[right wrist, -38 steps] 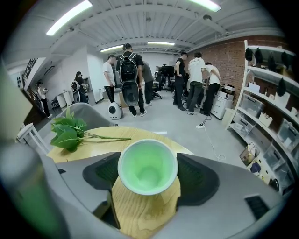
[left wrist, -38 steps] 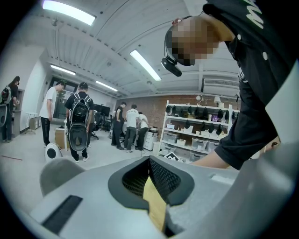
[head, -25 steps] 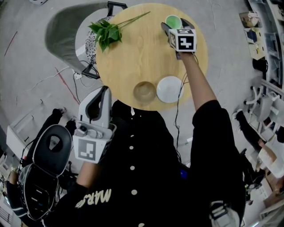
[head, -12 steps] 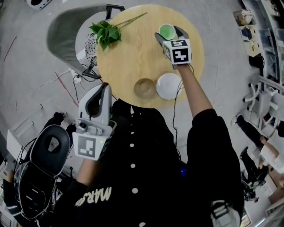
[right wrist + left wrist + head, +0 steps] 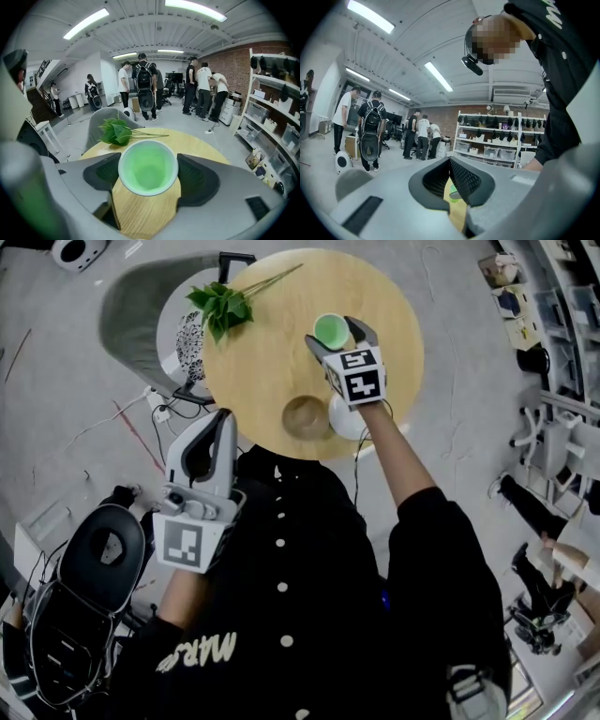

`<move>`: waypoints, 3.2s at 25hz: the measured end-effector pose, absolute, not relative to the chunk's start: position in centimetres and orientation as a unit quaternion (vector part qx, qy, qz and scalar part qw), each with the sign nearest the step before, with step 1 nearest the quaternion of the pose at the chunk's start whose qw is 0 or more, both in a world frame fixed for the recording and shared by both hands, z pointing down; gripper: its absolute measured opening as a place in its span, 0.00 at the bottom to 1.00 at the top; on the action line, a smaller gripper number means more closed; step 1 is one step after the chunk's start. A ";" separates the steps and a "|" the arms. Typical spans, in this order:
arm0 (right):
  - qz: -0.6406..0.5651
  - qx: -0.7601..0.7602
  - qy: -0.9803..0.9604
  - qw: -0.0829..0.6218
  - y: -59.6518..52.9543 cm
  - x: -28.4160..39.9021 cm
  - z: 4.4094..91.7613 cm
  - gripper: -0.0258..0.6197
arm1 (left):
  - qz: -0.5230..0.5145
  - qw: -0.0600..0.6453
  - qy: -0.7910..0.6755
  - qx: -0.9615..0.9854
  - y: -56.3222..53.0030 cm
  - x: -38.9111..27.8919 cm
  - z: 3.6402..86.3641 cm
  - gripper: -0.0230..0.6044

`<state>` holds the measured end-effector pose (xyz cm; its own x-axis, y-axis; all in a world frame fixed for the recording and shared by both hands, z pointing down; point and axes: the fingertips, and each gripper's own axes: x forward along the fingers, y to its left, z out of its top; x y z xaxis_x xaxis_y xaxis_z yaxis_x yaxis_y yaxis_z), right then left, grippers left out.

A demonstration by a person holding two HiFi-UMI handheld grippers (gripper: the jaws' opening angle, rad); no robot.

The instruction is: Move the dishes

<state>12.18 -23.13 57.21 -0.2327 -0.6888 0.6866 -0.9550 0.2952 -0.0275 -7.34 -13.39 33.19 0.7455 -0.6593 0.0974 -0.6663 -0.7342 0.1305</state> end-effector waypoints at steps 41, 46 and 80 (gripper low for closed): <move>0.243 0.420 -0.804 0.345 -14.6 -4.0 63.3 0.62 | 0.031 0.093 -0.377 0.921 -11.3 -11.4 34.6 0.04; 0.234 0.415 -0.804 0.356 -14.4 -4.1 63.8 0.62 | 0.030 0.097 -0.374 0.922 -11.1 -11.1 34.6 0.04; 0.220 0.458 -0.819 0.266 -13.2 -1.0 56.2 0.50 | 0.009 0.073 -0.378 0.923 -11.3 -10.6 32.9 0.04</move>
